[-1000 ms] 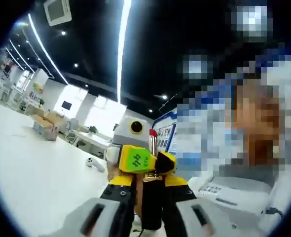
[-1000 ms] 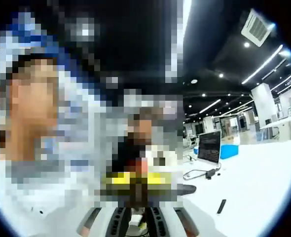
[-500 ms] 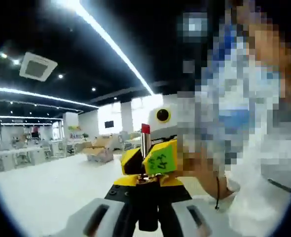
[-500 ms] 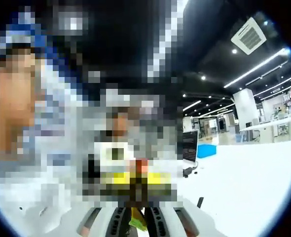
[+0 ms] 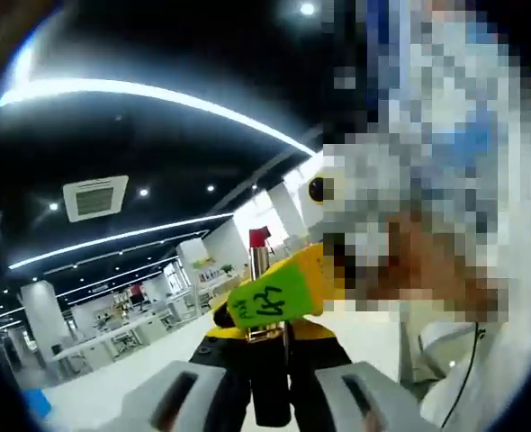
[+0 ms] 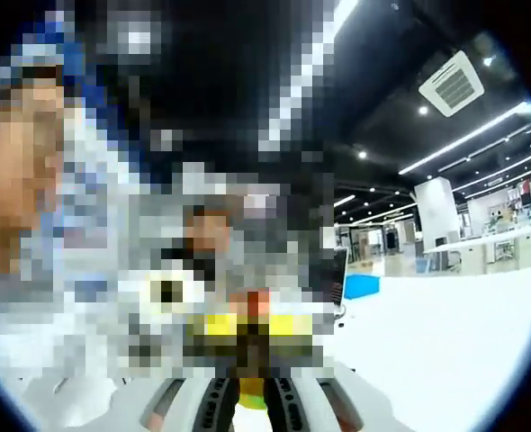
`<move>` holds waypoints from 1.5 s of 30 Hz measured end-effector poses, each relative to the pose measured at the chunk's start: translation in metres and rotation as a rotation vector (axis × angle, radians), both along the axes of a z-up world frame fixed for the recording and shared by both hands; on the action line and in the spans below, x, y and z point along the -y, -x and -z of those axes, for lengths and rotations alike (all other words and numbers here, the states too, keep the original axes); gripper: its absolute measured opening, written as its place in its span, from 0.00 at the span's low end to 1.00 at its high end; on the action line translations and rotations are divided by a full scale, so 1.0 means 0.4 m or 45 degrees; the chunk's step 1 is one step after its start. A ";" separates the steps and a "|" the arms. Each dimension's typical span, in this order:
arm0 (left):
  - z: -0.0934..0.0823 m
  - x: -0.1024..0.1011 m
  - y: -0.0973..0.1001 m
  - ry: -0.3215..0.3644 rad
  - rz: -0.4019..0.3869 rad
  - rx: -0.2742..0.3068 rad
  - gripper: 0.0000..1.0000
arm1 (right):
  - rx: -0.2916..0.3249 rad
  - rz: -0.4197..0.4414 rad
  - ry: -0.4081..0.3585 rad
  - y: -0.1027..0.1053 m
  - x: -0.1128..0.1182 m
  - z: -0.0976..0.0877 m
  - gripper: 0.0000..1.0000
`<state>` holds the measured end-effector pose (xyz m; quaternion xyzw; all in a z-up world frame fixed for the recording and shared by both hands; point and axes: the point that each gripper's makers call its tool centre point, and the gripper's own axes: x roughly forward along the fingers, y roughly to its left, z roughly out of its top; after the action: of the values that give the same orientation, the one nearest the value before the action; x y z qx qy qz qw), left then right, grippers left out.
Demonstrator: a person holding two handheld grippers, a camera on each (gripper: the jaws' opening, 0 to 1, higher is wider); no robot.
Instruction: Unscrew the lipstick cap, remove the lipstick, and put the cap back on the lipstick
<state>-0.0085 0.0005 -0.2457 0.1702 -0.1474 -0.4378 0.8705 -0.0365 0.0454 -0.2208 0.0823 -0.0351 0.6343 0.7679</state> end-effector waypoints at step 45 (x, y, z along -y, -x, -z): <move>0.052 0.024 0.073 0.108 0.481 -0.486 0.14 | -0.004 -0.093 0.033 0.042 0.006 -0.001 0.06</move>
<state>-0.0378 -0.0089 -0.2665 0.0175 -0.0278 -0.6100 0.7917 -0.0533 0.0429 -0.2204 0.0744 -0.0228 0.6620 0.7454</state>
